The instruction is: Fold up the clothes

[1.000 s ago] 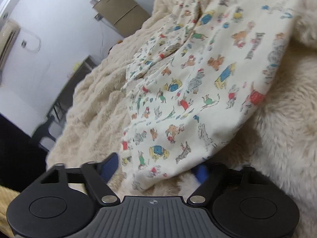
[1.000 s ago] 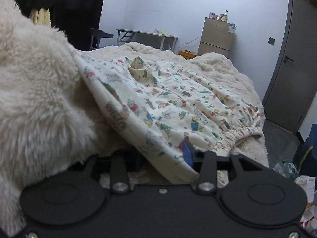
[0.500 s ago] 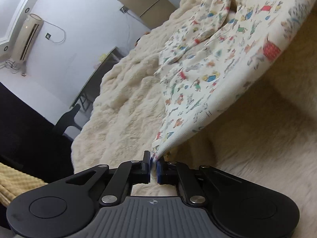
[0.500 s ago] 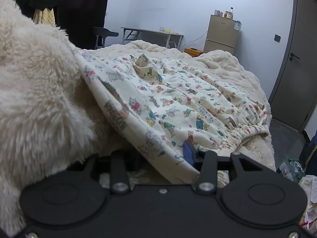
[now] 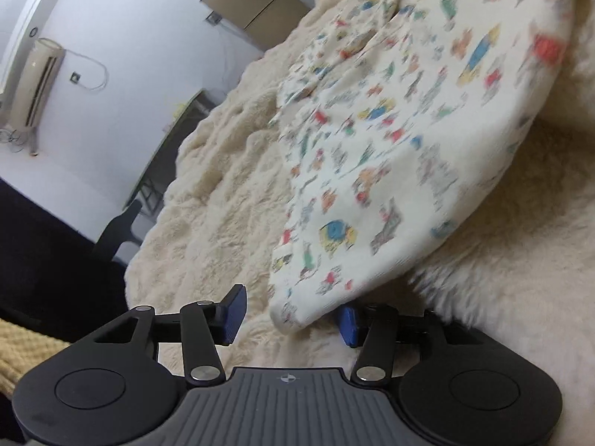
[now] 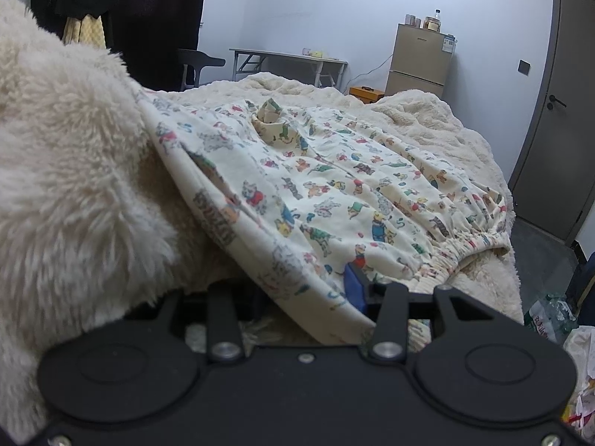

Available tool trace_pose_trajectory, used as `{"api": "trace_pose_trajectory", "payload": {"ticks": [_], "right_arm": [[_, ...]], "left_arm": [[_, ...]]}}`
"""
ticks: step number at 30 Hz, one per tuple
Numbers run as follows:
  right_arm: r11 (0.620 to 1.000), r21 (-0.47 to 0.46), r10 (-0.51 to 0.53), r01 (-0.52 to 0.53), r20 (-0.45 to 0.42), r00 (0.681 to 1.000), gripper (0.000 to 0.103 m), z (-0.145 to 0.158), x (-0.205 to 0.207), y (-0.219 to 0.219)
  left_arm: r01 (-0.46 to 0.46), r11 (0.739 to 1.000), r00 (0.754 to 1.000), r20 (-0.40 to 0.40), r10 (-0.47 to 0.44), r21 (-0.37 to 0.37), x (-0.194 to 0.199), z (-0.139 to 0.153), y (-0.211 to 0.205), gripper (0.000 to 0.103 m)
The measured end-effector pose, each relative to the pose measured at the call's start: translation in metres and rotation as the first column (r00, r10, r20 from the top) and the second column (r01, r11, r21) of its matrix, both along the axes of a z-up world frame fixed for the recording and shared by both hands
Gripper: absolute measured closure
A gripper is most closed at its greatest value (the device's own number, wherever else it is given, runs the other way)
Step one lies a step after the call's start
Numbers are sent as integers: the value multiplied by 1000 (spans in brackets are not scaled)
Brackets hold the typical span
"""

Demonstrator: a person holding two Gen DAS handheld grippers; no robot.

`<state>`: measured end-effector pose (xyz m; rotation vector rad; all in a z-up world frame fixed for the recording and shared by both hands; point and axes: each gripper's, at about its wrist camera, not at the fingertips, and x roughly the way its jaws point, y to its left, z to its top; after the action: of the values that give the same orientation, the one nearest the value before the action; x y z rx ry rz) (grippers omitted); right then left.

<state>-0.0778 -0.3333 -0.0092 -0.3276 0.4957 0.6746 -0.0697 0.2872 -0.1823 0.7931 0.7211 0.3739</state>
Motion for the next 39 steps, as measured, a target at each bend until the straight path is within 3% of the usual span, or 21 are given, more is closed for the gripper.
{"api": "trace_pose_trajectory", "payload": {"ticks": [1,2,10,14,16,18,20,22,23,25,27,28,30,31,34,36,37,39], "right_arm": [[1000,0,0,0,0,1000,60,0,0,0],[1000,0,0,0,-1,1000,60,0,0,0],[1000,3,1,-1,-3,1000,60,-1,1,-1],[1000,2,2,-2,-4,1000,60,-1,2,-1],[1000,1,3,-3,-4,1000,60,-1,2,-1],[1000,1,4,-4,-5,1000,60,-1,2,-1],[1000,0,5,-5,-6,1000,59,-1,2,0],[1000,-2,6,-6,-6,1000,59,-1,2,0],[1000,-3,7,-7,-6,1000,59,-1,2,1],[1000,-3,7,-7,-6,1000,59,-2,3,1],[1000,-2,7,-7,-6,1000,59,-2,2,0],[1000,-2,7,-7,-6,1000,59,-3,2,0],[1000,-2,7,-7,-6,1000,59,-2,2,0],[1000,-2,7,-7,-6,1000,59,-2,2,-1],[1000,-2,6,-6,-6,1000,59,-2,2,-1],[1000,0,7,-7,-8,1000,59,-3,2,-1],[1000,1,7,-7,-9,1000,59,-3,3,-1],[1000,2,7,-7,-10,1000,59,-3,3,-1]], "left_arm": [[-14,1000,1000,-2,14,7,1,-1,2,94],[-27,1000,1000,-5,27,13,2,-2,3,99],[-72,997,997,27,71,36,-6,9,16,99],[-176,981,984,7,177,85,-6,9,30,98],[-238,969,971,8,238,60,-8,15,41,98],[-275,961,958,81,275,-8,-10,36,48,95],[-272,959,944,171,283,-84,-8,63,49,83],[-181,981,956,221,193,-72,10,88,33,78],[-125,991,963,234,134,-53,21,99,24,68],[46,998,981,184,-53,41,58,108,-7,57],[228,970,965,111,-237,83,99,110,-42,55],[310,947,945,75,-317,86,118,110,-58,55],[438,894,898,-3,-440,95,151,102,-88,55],[514,853,858,-77,-508,93,174,93,-109,55],[581,809,806,-197,-558,86,212,70,-134,55],[595,800,790,-235,-567,70,235,57,-143,57],[594,802,788,-238,-567,55,244,55,-144,62],[575,818,801,-218,-557,23,257,56,-142,87]]}}
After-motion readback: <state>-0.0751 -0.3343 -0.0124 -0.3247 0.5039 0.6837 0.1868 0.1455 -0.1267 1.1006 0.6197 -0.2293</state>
